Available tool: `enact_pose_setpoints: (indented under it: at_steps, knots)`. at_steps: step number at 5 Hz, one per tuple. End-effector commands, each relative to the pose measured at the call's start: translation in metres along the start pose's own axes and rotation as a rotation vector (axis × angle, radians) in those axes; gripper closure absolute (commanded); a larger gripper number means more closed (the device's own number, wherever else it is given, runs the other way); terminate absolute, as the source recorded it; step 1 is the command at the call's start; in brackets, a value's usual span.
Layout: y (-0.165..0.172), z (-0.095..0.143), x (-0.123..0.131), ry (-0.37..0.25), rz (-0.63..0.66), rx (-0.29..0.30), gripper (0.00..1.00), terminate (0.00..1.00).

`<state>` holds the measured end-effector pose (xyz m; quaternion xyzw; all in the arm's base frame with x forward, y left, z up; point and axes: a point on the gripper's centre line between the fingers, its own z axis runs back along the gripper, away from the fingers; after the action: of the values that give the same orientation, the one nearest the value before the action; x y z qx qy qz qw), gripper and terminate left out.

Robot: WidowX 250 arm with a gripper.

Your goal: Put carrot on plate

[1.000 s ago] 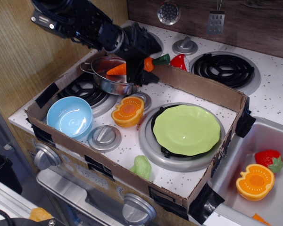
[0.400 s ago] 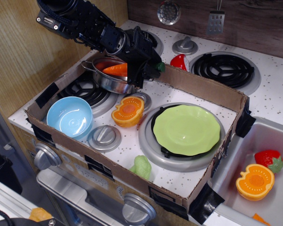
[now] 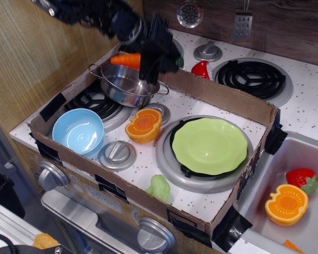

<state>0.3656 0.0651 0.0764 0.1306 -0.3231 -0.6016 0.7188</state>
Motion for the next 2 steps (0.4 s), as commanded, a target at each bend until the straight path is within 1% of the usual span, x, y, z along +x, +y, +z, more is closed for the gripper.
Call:
enact_pose_setpoints:
  at_steps: [1,2]
  knots:
    - [0.031,0.06,0.051,0.155,-0.041,0.08,1.0,0.0]
    - [0.011,0.069,0.086,0.245,0.263,-0.029,1.0,0.0]
